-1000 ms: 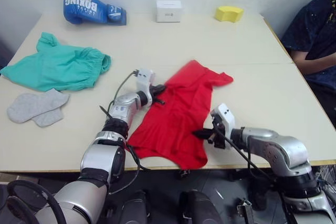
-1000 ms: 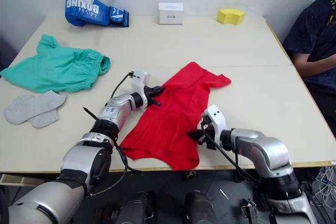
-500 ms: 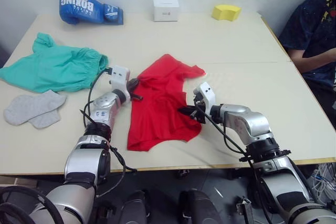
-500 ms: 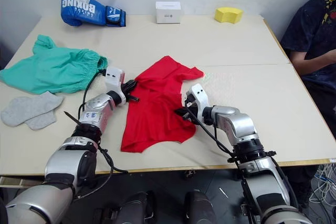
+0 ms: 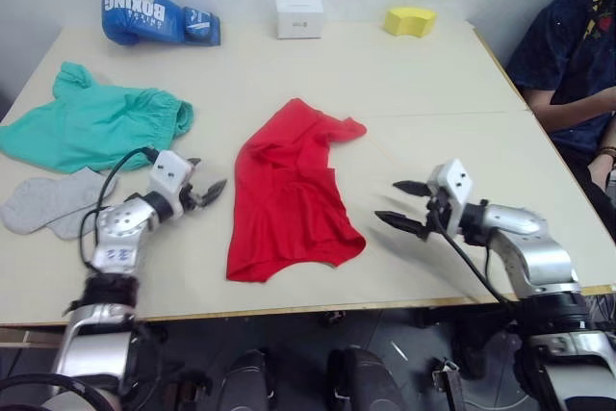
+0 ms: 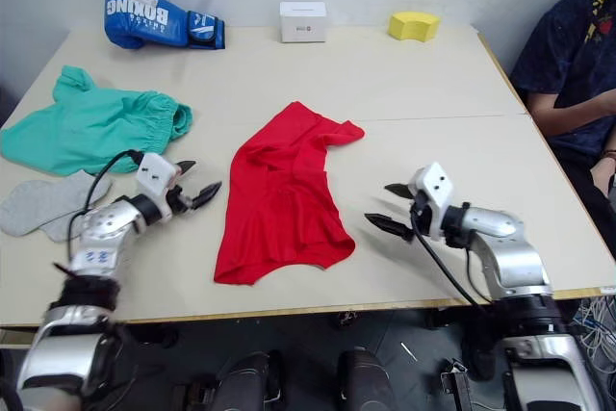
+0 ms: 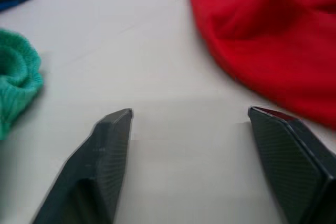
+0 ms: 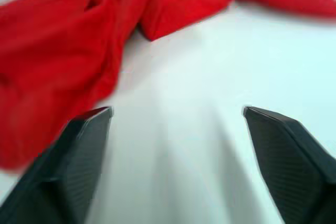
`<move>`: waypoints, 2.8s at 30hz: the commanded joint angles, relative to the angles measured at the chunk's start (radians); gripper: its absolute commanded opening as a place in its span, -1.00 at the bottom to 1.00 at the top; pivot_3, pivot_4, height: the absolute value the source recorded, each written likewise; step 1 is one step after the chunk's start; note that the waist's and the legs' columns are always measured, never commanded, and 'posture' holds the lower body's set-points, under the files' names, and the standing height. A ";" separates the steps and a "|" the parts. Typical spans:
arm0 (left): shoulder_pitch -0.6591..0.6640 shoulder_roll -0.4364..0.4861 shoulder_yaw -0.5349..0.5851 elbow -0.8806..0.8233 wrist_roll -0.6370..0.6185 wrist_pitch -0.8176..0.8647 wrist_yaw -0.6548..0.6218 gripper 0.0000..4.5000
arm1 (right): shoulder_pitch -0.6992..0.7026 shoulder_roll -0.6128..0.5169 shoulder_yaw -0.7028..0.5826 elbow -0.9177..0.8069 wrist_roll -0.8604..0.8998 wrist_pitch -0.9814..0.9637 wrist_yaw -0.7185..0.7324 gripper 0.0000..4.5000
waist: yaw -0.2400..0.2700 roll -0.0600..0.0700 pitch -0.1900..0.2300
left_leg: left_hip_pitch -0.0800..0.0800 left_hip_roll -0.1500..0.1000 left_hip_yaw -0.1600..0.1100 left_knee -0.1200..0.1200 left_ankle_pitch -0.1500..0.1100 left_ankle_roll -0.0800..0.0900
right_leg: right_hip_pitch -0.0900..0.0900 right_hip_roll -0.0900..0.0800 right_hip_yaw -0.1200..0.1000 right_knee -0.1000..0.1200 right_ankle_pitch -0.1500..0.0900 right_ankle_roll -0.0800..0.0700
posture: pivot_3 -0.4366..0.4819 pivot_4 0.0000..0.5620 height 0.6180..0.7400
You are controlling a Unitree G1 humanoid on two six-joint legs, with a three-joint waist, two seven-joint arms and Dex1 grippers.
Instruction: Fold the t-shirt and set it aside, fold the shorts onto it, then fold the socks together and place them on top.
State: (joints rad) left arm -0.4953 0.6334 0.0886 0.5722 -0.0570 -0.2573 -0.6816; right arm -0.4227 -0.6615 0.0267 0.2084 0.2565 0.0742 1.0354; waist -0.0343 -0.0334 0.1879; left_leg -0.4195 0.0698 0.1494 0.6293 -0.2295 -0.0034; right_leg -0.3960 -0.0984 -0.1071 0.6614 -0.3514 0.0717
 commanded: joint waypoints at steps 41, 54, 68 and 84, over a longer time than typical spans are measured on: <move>-0.151 0.079 -0.408 0.336 0.522 -0.976 0.112 1.00 | -0.494 0.105 0.518 0.938 -0.959 -1.388 -0.600 0.92 | 0.002 0.012 -0.036 | 0.051 0.001 0.011 -0.004 -0.019 0.006 | 0.039 -0.009 0.016 -0.003 -0.002 -0.003 | -0.05 -0.47 1.00; -0.179 0.026 -0.468 0.350 0.424 -0.903 0.016 -0.32 | -0.509 0.131 0.536 0.973 -0.885 -1.419 -0.567 -1.00 | 0.004 0.016 -0.035 | 0.048 -0.002 0.013 -0.007 -0.015 0.011 | 0.038 -0.011 0.016 -0.002 -0.002 -0.003 | -0.05 -0.47 1.00; 0.171 0.145 -0.386 -0.333 -0.090 -0.402 -0.351 -0.99 | -0.306 -0.022 0.474 0.658 -0.296 -1.253 -0.124 -1.00 | -0.012 0.021 -0.013 | 0.043 -0.003 0.015 -0.009 -0.017 0.008 | 0.035 -0.011 0.019 -0.007 -0.004 0.000 | -0.05 -0.47 1.00; 0.487 0.194 -0.231 -0.704 -0.107 -0.182 -0.280 -0.99 | 0.140 -0.194 0.289 -0.010 -0.086 -0.830 -0.051 -1.00 | -0.025 0.025 0.007 | 0.026 -0.024 -0.038 -0.021 -0.002 0.017 | 0.053 -0.033 -0.047 -0.023 -0.002 0.006 | -0.05 -0.47 1.00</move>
State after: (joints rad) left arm -0.0272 0.8260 -0.1643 -0.0936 -0.1546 -0.4486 -0.9692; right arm -0.2878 -0.8519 0.3530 0.2533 0.1563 -0.7733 0.9979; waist -0.0594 -0.0085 0.1945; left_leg -0.3947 0.0387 0.0988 0.6085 -0.2269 0.0135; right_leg -0.3418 -0.1353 -0.1653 0.6377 -0.3553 0.0809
